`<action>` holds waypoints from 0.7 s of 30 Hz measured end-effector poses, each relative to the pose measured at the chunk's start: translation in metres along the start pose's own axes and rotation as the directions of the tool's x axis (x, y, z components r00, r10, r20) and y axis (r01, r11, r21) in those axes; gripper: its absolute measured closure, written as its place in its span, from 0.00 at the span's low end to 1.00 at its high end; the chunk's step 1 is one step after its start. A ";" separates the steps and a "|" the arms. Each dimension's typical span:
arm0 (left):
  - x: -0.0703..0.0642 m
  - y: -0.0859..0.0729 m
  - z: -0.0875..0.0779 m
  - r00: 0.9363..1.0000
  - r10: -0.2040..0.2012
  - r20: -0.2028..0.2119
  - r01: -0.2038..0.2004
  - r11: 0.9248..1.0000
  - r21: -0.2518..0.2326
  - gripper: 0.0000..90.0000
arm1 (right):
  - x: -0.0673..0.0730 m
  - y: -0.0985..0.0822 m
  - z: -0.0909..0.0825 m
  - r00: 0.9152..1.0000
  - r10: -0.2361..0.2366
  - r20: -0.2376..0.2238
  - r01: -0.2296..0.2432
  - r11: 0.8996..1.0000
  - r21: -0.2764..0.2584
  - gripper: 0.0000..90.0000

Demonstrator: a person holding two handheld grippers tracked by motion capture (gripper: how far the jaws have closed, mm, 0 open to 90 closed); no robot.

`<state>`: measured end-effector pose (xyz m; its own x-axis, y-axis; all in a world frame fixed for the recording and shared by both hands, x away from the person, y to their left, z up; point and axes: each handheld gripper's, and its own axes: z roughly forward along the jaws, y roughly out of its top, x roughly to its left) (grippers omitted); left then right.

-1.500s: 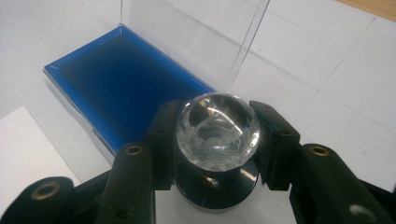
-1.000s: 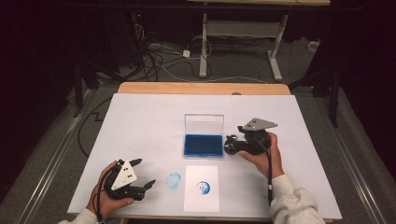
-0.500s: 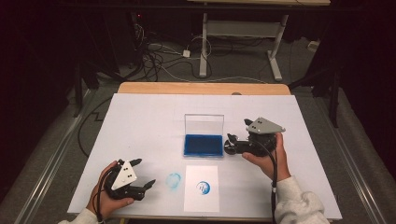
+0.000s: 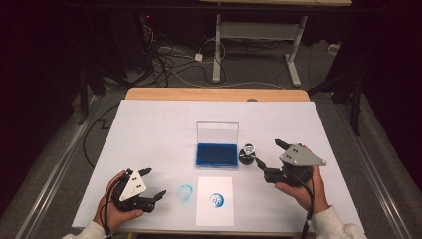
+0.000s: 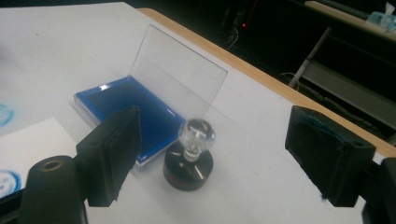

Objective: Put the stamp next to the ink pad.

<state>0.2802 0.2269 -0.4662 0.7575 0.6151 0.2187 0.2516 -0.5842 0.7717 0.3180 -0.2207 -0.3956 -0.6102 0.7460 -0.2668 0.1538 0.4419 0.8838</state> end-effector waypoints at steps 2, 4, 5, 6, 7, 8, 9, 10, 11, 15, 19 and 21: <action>0.000 0.001 0.000 1.000 0.002 -0.007 -0.002 1.000 -0.002 0.18 | 0.003 -0.009 -0.008 1.000 0.002 0.000 -0.002 1.000 -0.016 0.19; 0.000 0.001 -0.001 1.000 0.003 -0.008 -0.003 1.000 -0.007 0.18 | 0.008 -0.018 -0.014 0.999 -0.036 0.011 0.036 0.999 -0.021 0.19; 0.000 0.001 -0.001 1.000 0.008 -0.008 -0.008 1.000 -0.006 0.18 | 0.010 -0.022 -0.017 0.998 -0.059 0.022 0.059 0.998 -0.011 0.19; 0.000 0.001 0.000 1.000 0.011 -0.007 -0.011 1.000 -0.002 0.18 | 0.011 -0.026 -0.020 0.998 -0.061 0.021 0.061 0.998 -0.008 0.19; 0.000 0.001 0.000 1.000 0.010 -0.005 -0.010 1.000 0.001 0.18 | 0.012 -0.030 -0.022 0.999 -0.050 0.013 0.050 0.999 -0.015 0.19; 0.000 0.001 -0.001 1.000 0.009 -0.006 -0.009 1.000 -0.002 0.18 | 0.013 -0.035 -0.024 0.999 -0.048 0.011 0.048 0.999 -0.010 0.19; -0.001 0.001 -0.001 1.000 0.009 -0.008 -0.009 1.000 -0.004 0.18 | 0.014 -0.039 -0.025 0.999 -0.053 0.009 0.053 0.999 0.000 0.19; -0.001 0.001 -0.001 1.000 0.011 -0.008 -0.011 1.000 -0.007 0.18 | 0.015 -0.044 -0.027 0.998 -0.057 0.005 0.056 0.998 0.009 0.19; -0.002 0.001 -0.002 1.000 0.014 -0.007 -0.014 1.000 -0.007 0.18 | 0.017 -0.048 -0.028 0.998 -0.066 0.008 0.065 0.998 0.016 0.19; -0.002 0.001 -0.002 1.000 0.010 -0.009 -0.010 1.000 -0.011 0.18 | 0.018 -0.063 -0.034 0.999 -0.047 0.015 0.046 0.999 0.024 0.19; -0.001 0.002 -0.001 1.000 0.012 -0.016 -0.012 1.000 -0.008 0.18 | 0.018 -0.075 -0.037 0.999 -0.037 0.022 0.036 0.998 0.041 0.19; -0.002 0.002 0.000 1.000 0.017 -0.015 -0.017 1.000 -0.006 0.18 | 0.018 -0.078 -0.039 0.999 -0.033 0.022 0.032 0.999 0.043 0.19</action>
<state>0.2793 0.2248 -0.4647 0.7527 0.6127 0.2410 0.2346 -0.5916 0.7714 0.2648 -0.2612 -0.4547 -0.5977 0.7418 -0.3042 0.1677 0.4867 0.8573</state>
